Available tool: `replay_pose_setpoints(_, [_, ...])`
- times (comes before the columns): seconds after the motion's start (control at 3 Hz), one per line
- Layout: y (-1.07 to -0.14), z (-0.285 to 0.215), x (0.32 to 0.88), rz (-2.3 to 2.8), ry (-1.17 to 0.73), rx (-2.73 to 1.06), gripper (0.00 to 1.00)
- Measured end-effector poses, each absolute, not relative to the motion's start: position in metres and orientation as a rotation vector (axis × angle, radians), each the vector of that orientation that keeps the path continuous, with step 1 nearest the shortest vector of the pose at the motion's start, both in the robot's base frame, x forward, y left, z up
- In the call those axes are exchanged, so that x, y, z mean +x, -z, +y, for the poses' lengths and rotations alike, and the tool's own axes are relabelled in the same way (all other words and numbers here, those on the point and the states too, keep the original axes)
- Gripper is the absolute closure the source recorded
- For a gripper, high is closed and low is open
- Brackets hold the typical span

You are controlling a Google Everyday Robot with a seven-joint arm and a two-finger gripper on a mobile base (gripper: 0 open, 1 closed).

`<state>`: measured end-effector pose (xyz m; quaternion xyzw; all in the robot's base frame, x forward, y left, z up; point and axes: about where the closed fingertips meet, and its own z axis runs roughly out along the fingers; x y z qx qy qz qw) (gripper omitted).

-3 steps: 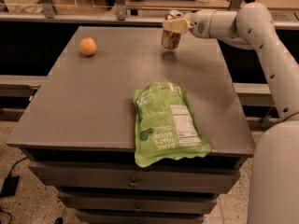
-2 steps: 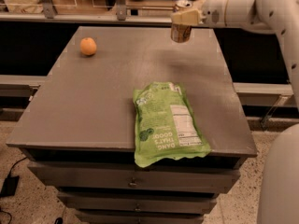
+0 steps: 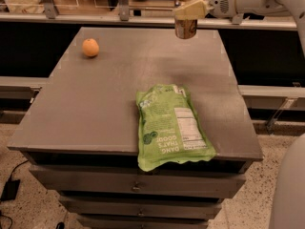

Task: Move orange can near green rice chip bag

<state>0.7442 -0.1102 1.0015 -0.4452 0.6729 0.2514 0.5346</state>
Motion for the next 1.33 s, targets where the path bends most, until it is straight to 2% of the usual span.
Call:
replay_pose_setpoints(0.33, [-0.993, -0.089, 0.733, 1.562, -0.66, -1.118, 1.0])
replay_pose_setpoints(0.67, [-0.991, -0.06, 0.693, 1.473, -0.759, -1.217, 1.0])
replay_pose_setpoints(1.0, [-0.975, -0.012, 0.608, 1.369, -0.913, -1.406, 1.0])
replay_pose_setpoints(1.33, [-0.956, 0.012, 0.56, 1.332, -1.006, -1.515, 1.0])
